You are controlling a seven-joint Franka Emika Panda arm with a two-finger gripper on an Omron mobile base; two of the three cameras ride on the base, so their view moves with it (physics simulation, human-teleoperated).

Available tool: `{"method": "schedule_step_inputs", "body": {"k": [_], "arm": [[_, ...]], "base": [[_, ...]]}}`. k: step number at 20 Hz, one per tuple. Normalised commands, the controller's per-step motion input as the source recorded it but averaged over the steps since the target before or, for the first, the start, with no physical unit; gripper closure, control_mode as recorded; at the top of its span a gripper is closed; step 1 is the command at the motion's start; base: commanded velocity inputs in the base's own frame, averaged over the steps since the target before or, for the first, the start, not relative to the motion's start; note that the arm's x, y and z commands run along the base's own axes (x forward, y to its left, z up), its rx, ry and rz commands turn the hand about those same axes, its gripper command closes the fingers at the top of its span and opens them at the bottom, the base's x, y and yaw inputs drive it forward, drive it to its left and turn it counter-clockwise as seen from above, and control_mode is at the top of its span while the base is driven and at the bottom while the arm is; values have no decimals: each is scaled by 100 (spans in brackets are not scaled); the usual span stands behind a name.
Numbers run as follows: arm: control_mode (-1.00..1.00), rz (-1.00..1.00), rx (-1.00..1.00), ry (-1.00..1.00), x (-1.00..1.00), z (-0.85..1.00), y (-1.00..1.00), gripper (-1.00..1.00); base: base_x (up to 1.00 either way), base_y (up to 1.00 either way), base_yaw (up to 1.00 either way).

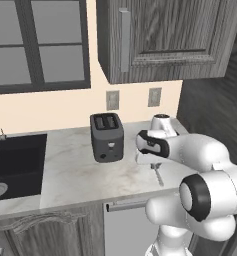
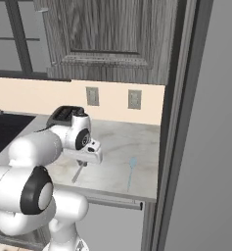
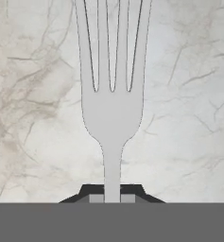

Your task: Take the fork and place it on the left side of the plate. Then take the spoon and place it on the right side of the plate. Make sure they're directly next to the plate.

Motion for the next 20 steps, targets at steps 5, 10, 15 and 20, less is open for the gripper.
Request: {"method": "schedule_step_inputs", "body": {"k": [5,10,15,20], "arm": [[-100,2,0,3,0,36,0,100],[-100,1,0,0,0,31,0,100],[-100,1,0,0,0,29,3,100],[-100,-1,0,0,-2,5,4,100]], "base": [[0,0,0],[0,0,0],[0,0,0],[0,0,0]]}}
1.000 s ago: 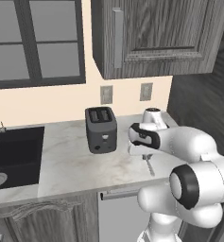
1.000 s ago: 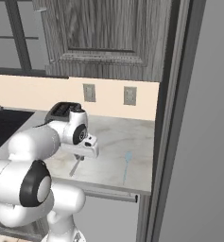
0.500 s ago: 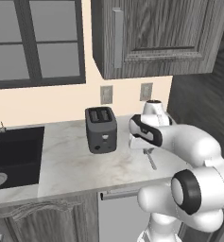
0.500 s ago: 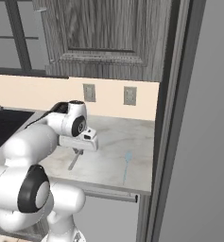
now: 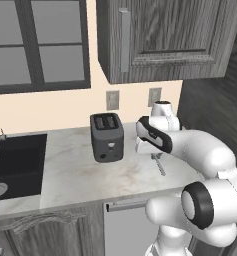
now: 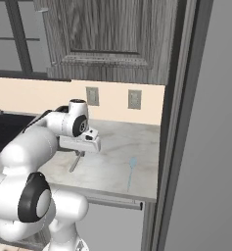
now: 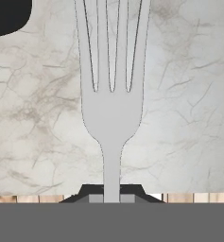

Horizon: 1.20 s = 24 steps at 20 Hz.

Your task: Take the fork and place it on the left side of the plate. Then take the spoon and place it on the right side of the plate. Make sure they're directly next to the plate.

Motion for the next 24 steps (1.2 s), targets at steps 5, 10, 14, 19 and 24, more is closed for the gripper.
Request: {"method": "schedule_step_inputs", "body": {"k": [5,10,14,19,24], "arm": [[-100,0,0,0,0,0,0,100],[-100,0,0,0,0,0,0,100],[-100,0,0,0,0,0,0,100],[100,0,0,0,0,0,0,100],[100,0,0,0,0,0,0,100]], "base": [[0,0,0],[0,0,0],[0,0,0],[0,0,0],[0,0,0]]}}
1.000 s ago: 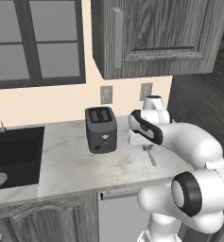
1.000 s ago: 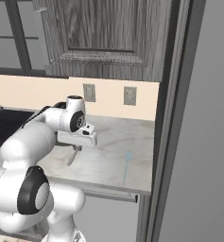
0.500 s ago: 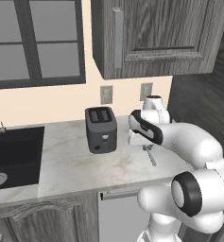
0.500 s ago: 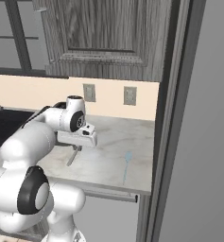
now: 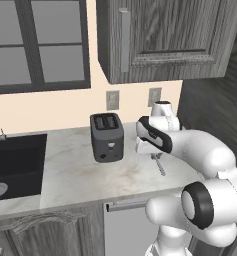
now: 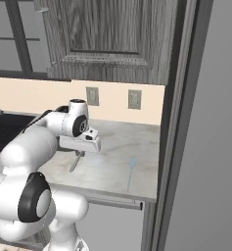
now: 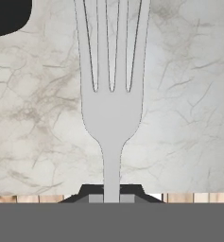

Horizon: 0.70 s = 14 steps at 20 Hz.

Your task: Take the fork and place it on the left side of the plate. Then take the spoon and place it on the right side of the plate. Make sure they're directly next to the plate.

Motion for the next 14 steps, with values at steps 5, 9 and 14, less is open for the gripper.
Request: {"method": "schedule_step_inputs", "body": {"k": [5,9,14], "arm": [[100,0,0,0,0,0,0,100],[100,0,0,0,0,0,0,100],[100,0,0,0,0,0,0,100]], "base": [[-44,-3,-2],[-82,-2,-4],[-86,-1,13]]}}
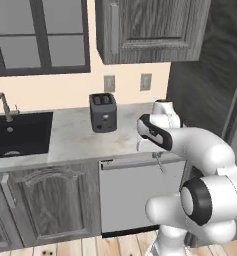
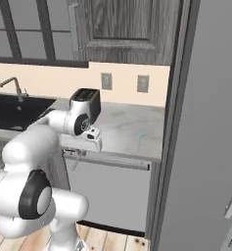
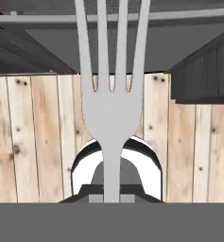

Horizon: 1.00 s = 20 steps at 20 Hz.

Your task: Take the fork and place it on the left side of the plate. Then take the spoon and place it on the right side of the plate. Make sure they're directly next to the plate.

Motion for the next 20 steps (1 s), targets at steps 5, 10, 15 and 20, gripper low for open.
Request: {"method": "schedule_step_inputs", "body": {"k": [5,10,15,20], "arm": [[100,0,0,0,0,0,0,100],[100,0,0,0,0,0,0,100],[100,0,0,0,0,0,0,100],[100,0,0,0,0,0,0,100]], "base": [[-30,0,87],[-5,0,100],[-5,0,100],[-5,0,100]]}}
